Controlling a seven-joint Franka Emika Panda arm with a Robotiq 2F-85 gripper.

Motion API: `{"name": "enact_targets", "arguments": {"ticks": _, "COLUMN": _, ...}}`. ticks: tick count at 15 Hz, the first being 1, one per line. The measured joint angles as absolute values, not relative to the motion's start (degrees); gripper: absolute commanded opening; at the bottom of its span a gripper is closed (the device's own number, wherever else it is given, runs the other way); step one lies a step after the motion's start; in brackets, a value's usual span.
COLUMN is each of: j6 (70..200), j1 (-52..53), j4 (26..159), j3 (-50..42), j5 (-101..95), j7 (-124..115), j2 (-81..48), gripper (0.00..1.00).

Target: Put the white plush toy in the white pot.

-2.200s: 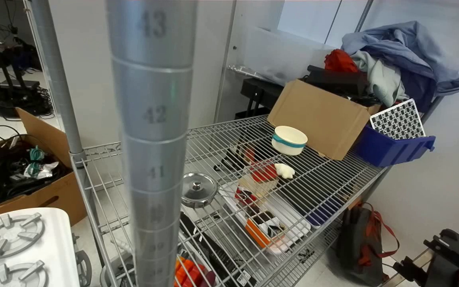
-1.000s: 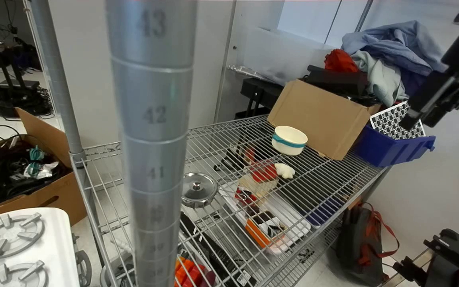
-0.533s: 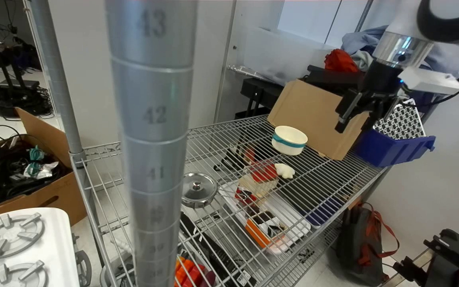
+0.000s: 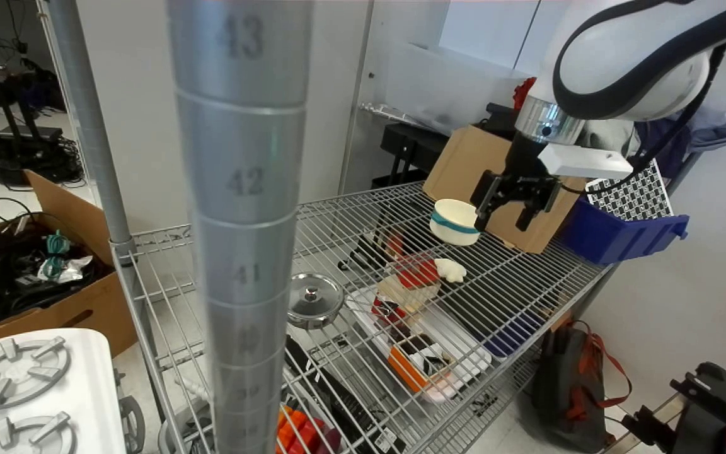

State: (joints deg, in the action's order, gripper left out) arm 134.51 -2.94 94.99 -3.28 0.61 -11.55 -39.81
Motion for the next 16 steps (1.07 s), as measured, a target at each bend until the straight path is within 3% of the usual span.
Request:
{"name": "enact_targets", "arguments": {"ticks": 9, "j6": 131.5, "j1": -0.5, "j4": 82.1, "j3": -3.1, "j5": 0.6, "j7": -15.7, "j2": -53.5, "gripper": 1.0}}
{"name": "enact_targets", "arguments": {"ticks": 10, "j6": 131.5, "j1": -0.5, "j4": 80.6, "j3": -3.1, "j5": 0.6, "j7": -16.1, "j2": -54.9, "gripper": 0.91}}
{"name": "enact_targets", "arguments": {"ticks": 11, "j6": 131.5, "j1": -0.5, "j4": 79.1, "j3": -3.1, "j5": 0.6, "j7": -16.5, "j2": -56.3, "gripper": 0.72}}
{"name": "enact_targets", "arguments": {"ticks": 16, "j6": 129.9, "j1": -0.5, "j4": 73.1, "j3": -3.1, "j5": 0.6, "j7": -18.3, "j2": -60.9, "gripper": 0.34}}
